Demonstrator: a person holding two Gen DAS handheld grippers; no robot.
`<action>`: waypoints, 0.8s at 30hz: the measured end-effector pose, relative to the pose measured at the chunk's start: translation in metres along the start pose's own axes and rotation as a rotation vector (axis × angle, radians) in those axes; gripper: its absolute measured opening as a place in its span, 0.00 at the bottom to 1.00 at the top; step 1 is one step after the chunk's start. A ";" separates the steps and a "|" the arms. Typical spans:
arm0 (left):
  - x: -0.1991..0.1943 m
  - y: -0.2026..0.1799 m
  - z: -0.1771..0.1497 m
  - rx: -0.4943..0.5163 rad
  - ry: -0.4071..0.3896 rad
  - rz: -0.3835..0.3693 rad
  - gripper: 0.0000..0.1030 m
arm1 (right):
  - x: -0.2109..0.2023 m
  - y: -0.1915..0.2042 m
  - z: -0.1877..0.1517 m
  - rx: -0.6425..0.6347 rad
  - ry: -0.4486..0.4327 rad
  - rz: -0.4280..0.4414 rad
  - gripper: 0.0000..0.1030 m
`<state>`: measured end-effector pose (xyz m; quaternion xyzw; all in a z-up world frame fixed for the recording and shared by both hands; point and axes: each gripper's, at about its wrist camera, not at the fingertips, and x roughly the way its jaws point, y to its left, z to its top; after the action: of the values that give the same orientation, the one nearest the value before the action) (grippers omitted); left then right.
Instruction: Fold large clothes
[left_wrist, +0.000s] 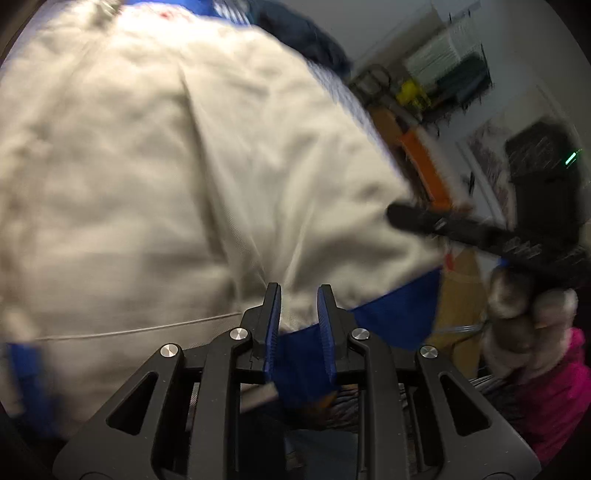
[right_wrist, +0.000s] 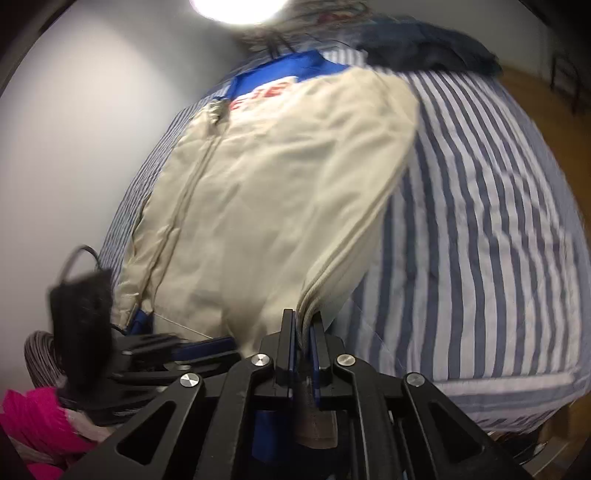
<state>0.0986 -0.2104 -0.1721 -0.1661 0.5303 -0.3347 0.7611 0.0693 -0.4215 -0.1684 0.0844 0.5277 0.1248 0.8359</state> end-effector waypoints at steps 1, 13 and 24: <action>-0.023 0.003 0.005 -0.022 -0.036 -0.016 0.20 | -0.003 0.008 0.005 -0.024 0.001 -0.014 0.04; -0.233 0.066 0.025 -0.160 -0.478 0.062 0.20 | 0.022 0.120 0.039 -0.355 0.067 -0.131 0.04; -0.261 0.129 0.025 -0.298 -0.558 0.075 0.20 | 0.131 0.202 0.037 -0.631 0.217 -0.201 0.04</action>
<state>0.1087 0.0586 -0.0595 -0.3413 0.3500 -0.1666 0.8563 0.1325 -0.1904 -0.2103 -0.2445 0.5545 0.2073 0.7680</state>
